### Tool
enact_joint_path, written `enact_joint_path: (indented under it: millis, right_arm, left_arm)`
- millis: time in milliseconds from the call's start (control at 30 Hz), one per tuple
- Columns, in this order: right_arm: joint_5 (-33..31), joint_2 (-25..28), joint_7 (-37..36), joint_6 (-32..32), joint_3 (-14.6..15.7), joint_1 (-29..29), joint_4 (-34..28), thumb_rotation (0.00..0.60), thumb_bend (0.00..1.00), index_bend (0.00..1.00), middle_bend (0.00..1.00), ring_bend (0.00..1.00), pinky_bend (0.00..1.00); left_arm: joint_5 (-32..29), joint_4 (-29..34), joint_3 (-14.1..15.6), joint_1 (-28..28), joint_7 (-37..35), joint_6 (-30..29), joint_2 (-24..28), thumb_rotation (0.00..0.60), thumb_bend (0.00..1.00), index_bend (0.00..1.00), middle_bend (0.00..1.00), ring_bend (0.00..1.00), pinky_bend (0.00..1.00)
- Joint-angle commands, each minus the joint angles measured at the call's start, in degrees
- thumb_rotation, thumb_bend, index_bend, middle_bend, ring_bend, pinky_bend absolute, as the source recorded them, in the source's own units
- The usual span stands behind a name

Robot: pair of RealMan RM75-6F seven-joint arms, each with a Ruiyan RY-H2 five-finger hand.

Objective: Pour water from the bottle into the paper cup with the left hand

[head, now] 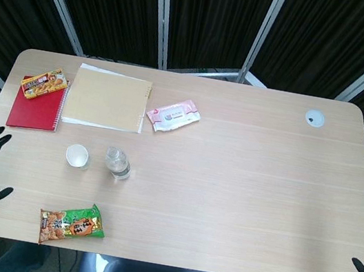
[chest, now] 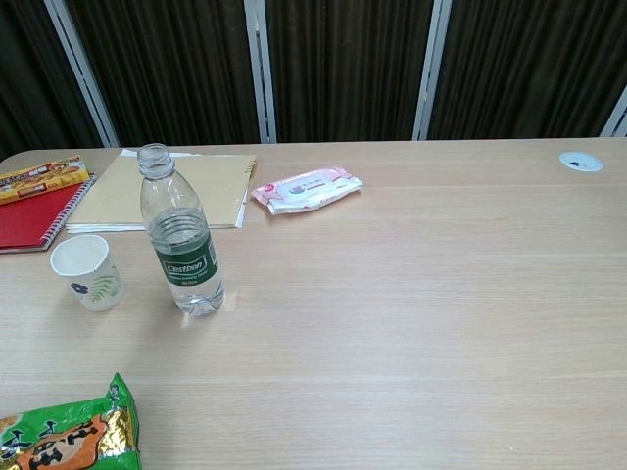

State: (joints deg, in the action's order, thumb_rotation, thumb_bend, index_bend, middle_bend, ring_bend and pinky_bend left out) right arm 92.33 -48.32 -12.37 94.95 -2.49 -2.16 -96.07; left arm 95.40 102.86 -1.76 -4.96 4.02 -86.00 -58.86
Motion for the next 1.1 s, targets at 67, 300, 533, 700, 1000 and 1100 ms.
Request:
enact_joint_path:
  millis: [67,300,533,700,1000,1100]
  right_arm:
    - [-0.64,-0.06,0.06,-1.14,-0.12,0.51,0.09,0.600,0.00,0.00,0.00,0.00,0.00]
    - [-2.39,-0.17,-1.48,-3.68,-0.35,1.46,1.11,0.600,0.00,0.00,0.00,0.00,0.00]
    - [-4.74,-0.72,-2.11,-6.73,-0.80,2.63,2.38,0.600,0.00,0.00,0.00,0.00,0.00]
    - [-5.97,-1.33,-0.68,-8.62,-0.88,3.31,2.72,0.600,0.00,0.00,0.00,0.00,0.00]
    - [-7.82,-2.19,2.11,-10.33,-1.15,3.89,2.35,0.600,0.00,0.00,0.00,0.00,0.00]
    - [-8.72,-2.62,3.00,-11.45,-1.26,4.31,2.54,0.600,0.00,0.00,0.00,0.00,0.00]
  left_arm:
    - [-3.57,-4.12,-2.89,-9.82,-11.29,13.20,-4.66,0.600,0.00,0.00,0.00,0.00,0.00]
    - [-6.49,-12.43,-4.24,-14.69,-16.19,18.86,-12.18,0.600,0.00,0.00,0.00,0.00,0.00]
    - [-7.52,-18.40,-4.66,-17.73,-29.02,20.89,-20.05,0.600,0.00,0.00,0.00,0.00,0.00]
    - [-8.32,-23.25,-4.25,-20.58,-34.62,24.76,-24.83,0.600,0.00,0.01,0.00,0.00,0.00]
    - [-9.70,-32.26,-6.27,-25.64,-46.18,29.30,-32.55,0.600,0.00,0.00,0.00,0.00,0.00]
    - [-8.87,-34.54,-6.66,-26.73,-49.07,28.57,-34.54,0.600,0.00,0.01,0.00,0.00,0.00]
